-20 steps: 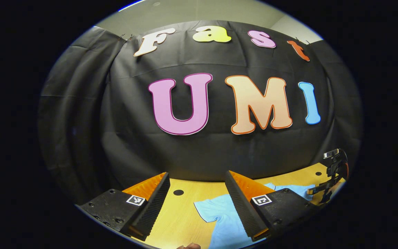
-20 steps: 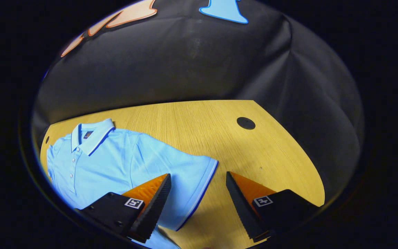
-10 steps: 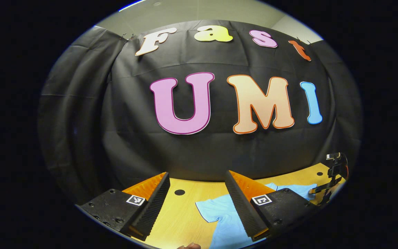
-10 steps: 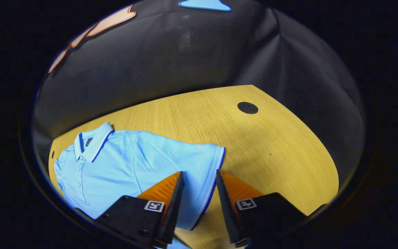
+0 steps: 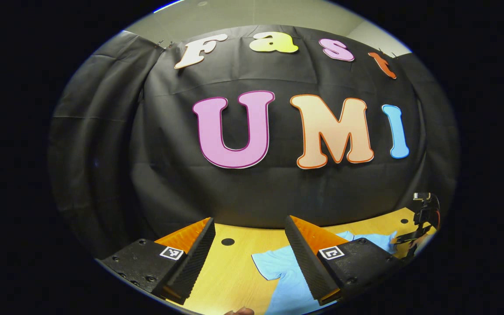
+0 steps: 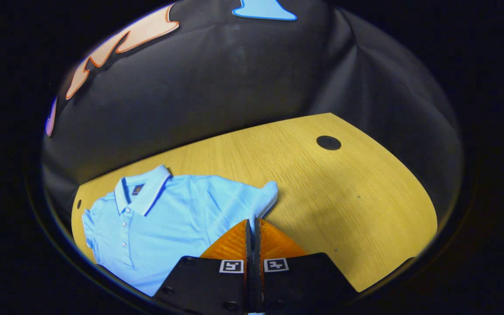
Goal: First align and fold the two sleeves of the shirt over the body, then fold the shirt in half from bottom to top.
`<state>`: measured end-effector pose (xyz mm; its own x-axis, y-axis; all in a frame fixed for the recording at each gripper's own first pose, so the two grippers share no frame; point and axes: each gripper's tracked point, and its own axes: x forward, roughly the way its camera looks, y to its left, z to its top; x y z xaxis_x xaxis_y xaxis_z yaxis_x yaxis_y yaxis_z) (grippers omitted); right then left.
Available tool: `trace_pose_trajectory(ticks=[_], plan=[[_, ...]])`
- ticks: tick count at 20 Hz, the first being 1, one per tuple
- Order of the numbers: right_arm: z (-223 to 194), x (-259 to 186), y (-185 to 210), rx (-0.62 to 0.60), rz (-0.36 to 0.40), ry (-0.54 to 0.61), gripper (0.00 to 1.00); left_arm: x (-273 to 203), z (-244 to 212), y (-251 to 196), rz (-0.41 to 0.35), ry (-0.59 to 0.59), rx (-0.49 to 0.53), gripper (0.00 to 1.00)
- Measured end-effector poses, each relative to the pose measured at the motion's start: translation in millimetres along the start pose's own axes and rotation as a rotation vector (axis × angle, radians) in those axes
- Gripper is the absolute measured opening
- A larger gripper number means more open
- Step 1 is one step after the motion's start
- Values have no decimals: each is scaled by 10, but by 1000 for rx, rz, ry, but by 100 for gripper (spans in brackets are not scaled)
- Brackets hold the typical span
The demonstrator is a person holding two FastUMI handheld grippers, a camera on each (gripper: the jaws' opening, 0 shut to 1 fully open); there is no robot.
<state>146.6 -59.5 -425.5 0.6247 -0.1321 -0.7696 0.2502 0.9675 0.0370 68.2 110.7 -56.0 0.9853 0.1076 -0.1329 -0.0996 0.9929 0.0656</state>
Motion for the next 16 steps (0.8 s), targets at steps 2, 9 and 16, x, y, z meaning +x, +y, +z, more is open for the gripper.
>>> trace_pose_trajectory(ticks=[2,9,16], plan=[[86,-97,170,31,48,-19,2,5,-17,6,-2,7,-9,96],[33,-283,1003,124,249,-4,3,11,-75,13,-11,26,-34,96],[-273,-294,1350,164,320,97,3,45,-304,176,13,70,-73,96]])
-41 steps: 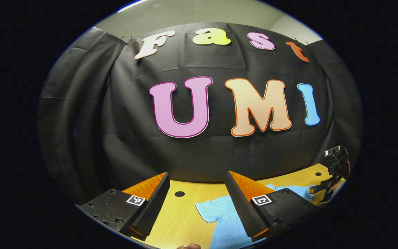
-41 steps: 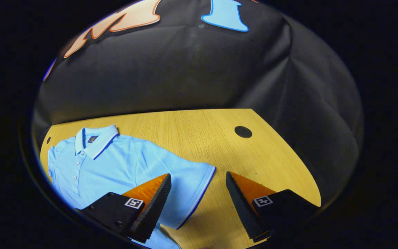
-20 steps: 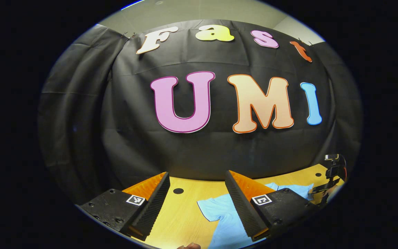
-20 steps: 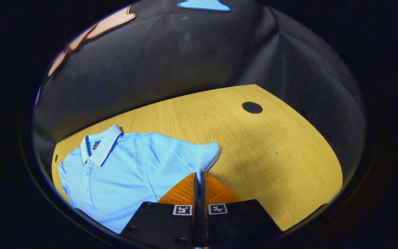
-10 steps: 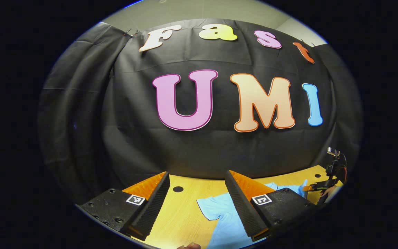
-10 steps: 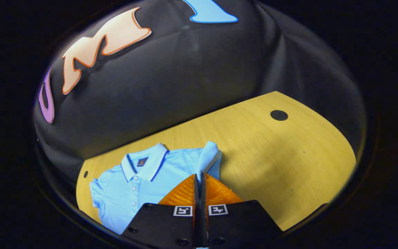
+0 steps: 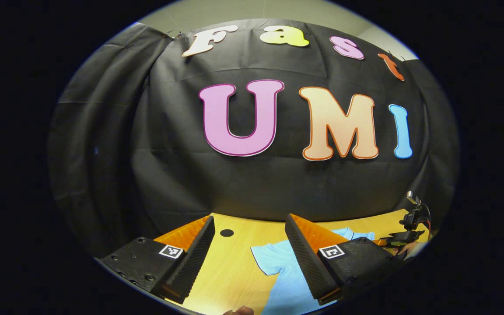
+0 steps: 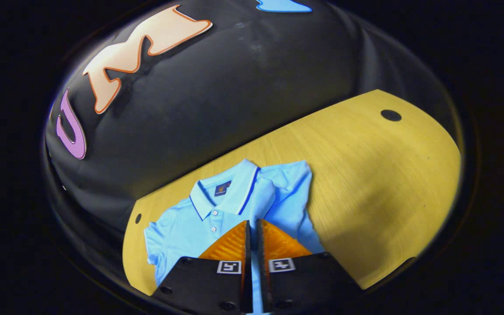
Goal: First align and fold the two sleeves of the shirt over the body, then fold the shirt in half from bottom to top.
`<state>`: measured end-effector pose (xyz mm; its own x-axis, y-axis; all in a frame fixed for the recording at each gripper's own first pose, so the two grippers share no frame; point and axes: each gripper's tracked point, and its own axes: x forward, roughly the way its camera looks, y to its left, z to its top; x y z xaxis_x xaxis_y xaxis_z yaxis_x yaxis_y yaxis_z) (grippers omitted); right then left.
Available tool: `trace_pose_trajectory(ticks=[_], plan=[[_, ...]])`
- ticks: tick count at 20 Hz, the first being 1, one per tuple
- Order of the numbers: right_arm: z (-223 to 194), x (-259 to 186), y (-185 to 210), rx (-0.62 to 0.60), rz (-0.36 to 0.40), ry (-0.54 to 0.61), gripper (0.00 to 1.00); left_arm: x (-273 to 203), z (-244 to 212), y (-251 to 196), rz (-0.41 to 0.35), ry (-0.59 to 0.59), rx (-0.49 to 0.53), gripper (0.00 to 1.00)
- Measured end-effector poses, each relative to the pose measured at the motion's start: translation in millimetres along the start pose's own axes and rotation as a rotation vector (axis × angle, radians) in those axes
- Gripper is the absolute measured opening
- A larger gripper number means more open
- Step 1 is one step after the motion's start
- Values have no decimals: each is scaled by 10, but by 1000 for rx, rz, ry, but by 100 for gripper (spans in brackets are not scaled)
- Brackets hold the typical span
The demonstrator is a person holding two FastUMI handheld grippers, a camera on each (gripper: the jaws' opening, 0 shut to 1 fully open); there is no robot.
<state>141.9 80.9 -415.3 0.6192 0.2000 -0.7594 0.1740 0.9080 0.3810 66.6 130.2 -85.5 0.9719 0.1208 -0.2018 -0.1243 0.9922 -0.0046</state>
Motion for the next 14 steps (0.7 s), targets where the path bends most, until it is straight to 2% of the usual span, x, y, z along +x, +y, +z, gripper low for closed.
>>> trace_pose_trajectory(ticks=[4,8,14], plan=[[111,-165,41,-63,3,-58,98,171,-211,28,10,39,-36,96],[160,-551,-3,-110,12,-91,97,441,-557,-123,0,100,-48,96],[68,-1137,-357,-152,-21,-97,97,873,-1118,-375,-22,206,-70,95]])
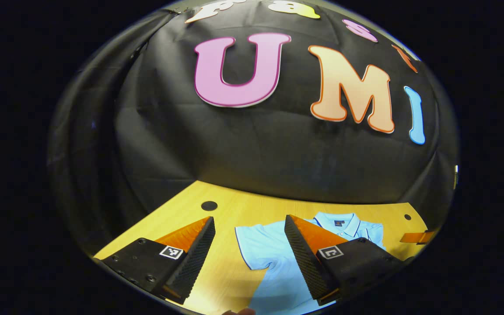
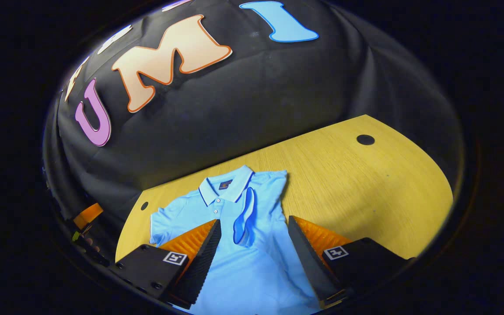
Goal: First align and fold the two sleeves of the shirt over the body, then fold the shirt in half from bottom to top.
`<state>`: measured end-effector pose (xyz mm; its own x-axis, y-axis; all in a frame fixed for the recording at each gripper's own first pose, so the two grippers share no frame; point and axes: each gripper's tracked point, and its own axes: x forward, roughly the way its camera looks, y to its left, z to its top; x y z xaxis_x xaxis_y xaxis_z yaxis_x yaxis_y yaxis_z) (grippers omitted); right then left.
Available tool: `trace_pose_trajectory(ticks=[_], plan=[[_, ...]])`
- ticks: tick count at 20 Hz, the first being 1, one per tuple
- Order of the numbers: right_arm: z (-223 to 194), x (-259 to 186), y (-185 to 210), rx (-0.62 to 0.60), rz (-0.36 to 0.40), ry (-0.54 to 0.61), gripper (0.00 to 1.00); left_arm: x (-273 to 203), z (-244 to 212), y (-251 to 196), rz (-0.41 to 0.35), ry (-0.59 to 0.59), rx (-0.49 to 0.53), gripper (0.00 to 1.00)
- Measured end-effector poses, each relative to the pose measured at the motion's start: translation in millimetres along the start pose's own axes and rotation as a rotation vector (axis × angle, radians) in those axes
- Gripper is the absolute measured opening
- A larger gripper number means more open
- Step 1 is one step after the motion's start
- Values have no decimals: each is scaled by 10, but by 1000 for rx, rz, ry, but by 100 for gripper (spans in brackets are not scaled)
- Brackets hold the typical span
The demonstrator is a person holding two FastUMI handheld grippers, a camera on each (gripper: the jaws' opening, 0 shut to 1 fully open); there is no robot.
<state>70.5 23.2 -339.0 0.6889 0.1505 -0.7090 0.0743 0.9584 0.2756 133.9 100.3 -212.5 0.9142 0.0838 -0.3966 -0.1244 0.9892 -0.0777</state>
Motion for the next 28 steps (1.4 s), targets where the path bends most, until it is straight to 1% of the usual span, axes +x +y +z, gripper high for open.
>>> trace_pose_trajectory(ticks=[3,8,11,13,15,19,21,22,25,27,28], plan=[[-86,-235,-193,0,-27,6,97,294,-300,-61,-3,64,-3,95],[-278,-482,-597,-40,-102,30,97,753,-750,11,47,174,-66,95],[-358,-539,-790,-10,-150,43,97,981,-925,86,68,203,-44,95],[-359,-566,-838,18,-164,43,97,1099,-1050,121,80,239,-40,95],[-318,-581,-876,12,-182,26,97,1140,-1186,161,96,277,-40,95],[-301,-623,-840,-2,-176,21,97,1144,-1319,219,124,312,-50,96],[-307,-636,-826,-9,-171,19,97,1134,-1323,241,141,312,-39,93],[-311,-641,-812,-13,-168,19,97,1140,-1366,264,151,324,-26,84],[-332,-664,-781,-27,-156,19,97,1163,-1326,145,104,311,-59,41],[-339,-676,-805,-42,-164,16,97,1176,-1326,144,110,306,-59,11],[-339,-698,-817,-44,-165,15,98,1172,-1303,134,115,302,-52,4]])
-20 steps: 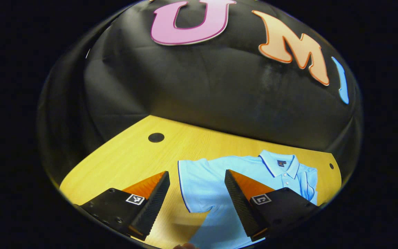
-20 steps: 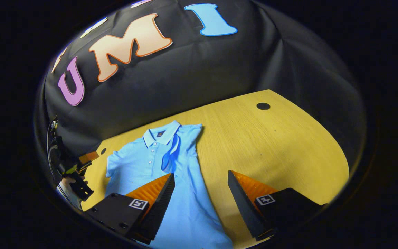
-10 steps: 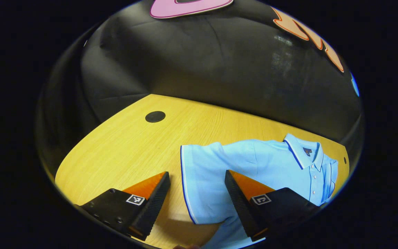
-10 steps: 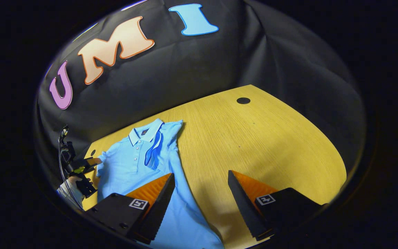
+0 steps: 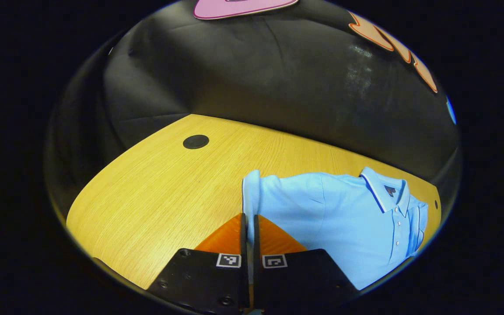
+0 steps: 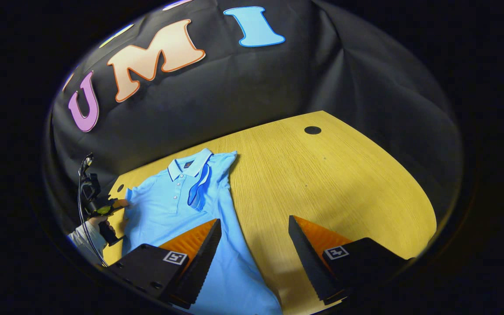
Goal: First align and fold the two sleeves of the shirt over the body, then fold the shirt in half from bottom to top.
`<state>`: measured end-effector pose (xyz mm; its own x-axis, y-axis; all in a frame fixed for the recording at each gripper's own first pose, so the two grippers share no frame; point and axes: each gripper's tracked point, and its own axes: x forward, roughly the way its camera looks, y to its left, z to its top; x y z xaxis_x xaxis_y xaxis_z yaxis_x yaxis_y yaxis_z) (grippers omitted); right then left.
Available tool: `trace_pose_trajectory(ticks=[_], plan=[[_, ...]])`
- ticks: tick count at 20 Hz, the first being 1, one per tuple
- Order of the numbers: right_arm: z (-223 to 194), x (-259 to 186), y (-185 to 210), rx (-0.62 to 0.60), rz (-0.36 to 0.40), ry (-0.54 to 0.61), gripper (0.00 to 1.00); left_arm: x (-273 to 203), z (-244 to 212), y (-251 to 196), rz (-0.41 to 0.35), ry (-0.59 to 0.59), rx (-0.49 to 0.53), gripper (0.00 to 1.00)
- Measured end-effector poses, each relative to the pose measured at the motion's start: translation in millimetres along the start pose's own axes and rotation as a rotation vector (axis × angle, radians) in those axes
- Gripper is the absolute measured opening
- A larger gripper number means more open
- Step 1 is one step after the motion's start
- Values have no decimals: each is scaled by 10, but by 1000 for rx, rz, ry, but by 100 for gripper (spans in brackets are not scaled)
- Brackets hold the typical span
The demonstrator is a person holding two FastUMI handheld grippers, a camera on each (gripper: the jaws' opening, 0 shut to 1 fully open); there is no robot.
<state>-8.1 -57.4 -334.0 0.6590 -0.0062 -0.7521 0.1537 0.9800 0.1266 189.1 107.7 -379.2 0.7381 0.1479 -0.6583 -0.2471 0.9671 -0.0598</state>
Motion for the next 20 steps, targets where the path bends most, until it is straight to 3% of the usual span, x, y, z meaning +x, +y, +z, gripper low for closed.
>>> trace_pose_trajectory(ticks=[6,12,17,20], plan=[[-39,-92,-89,30,11,-3,97,-140,186,-375,-50,-39,34,0],[-27,-167,-197,35,15,-12,98,-305,266,-1022,-145,-55,90,0],[-69,-208,-273,53,10,-7,97,-380,165,-1658,-231,-47,136,0],[-82,-245,-313,48,7,-5,97,-387,59,-1886,-238,-34,165,0]])
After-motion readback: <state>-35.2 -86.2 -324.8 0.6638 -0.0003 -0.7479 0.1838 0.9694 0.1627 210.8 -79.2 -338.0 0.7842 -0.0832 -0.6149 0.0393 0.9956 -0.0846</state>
